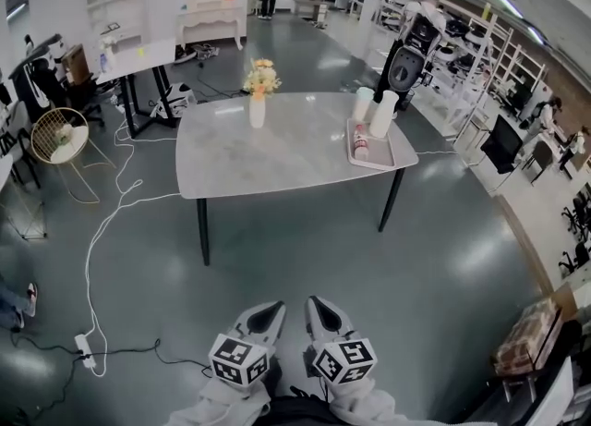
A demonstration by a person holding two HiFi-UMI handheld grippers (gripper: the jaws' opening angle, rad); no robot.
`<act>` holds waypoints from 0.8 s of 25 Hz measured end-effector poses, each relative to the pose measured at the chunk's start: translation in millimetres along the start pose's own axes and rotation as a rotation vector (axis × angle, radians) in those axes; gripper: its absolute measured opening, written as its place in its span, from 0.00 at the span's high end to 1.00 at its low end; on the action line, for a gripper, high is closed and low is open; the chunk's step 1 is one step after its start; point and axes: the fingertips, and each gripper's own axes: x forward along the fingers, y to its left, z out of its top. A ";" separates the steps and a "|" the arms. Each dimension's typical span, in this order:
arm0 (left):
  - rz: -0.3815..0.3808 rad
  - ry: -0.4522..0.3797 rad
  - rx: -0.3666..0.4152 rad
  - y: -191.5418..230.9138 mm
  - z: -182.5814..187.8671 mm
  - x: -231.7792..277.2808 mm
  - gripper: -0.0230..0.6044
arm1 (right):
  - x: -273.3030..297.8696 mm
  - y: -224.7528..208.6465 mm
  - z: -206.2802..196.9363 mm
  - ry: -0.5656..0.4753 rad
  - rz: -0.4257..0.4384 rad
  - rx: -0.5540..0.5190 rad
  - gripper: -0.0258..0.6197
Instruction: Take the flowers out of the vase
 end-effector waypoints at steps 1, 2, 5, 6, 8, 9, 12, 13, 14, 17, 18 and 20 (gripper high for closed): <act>-0.004 0.001 0.002 5.6 3.9 5.4 0.96 | 7.9 -3.7 3.3 -0.003 -0.006 0.001 0.96; -0.009 0.002 0.005 11.4 8.0 10.6 0.96 | 15.9 -7.8 7.2 -0.008 -0.015 0.003 0.96; -0.022 0.008 0.020 28.8 20.7 26.9 0.96 | 40.9 -20.5 19.2 -0.021 -0.039 0.013 0.96; -0.027 0.009 0.027 33.9 24.9 32.2 0.96 | 49.1 -23.5 22.9 -0.025 -0.042 0.015 0.96; -0.038 0.010 0.042 42.7 33.0 42.0 0.96 | 64.1 -26.8 29.8 -0.035 -0.043 0.015 0.96; -0.043 0.008 0.048 47.3 37.2 46.5 0.96 | 71.3 -27.3 33.1 -0.040 -0.041 0.013 0.96; -0.050 0.002 0.061 64.9 48.6 57.0 0.96 | 93.8 -26.2 38.7 -0.050 -0.035 0.006 0.96; -0.052 0.002 0.064 71.6 50.7 59.9 0.96 | 100.9 -26.1 38.7 -0.052 -0.034 0.006 0.96; -0.053 0.003 0.065 77.6 51.9 62.9 0.96 | 107.2 -26.6 38.1 -0.053 -0.034 0.007 0.96; -0.058 0.004 0.072 89.9 55.7 70.6 0.96 | 121.6 -30.4 38.1 -0.055 -0.040 0.016 0.96; -0.059 0.005 0.076 93.0 57.6 72.6 0.96 | 125.4 -31.1 40.0 -0.058 -0.042 0.020 0.96; -0.056 0.007 0.080 99.3 61.4 76.5 0.96 | 132.4 -30.4 45.2 -0.069 -0.042 0.023 0.96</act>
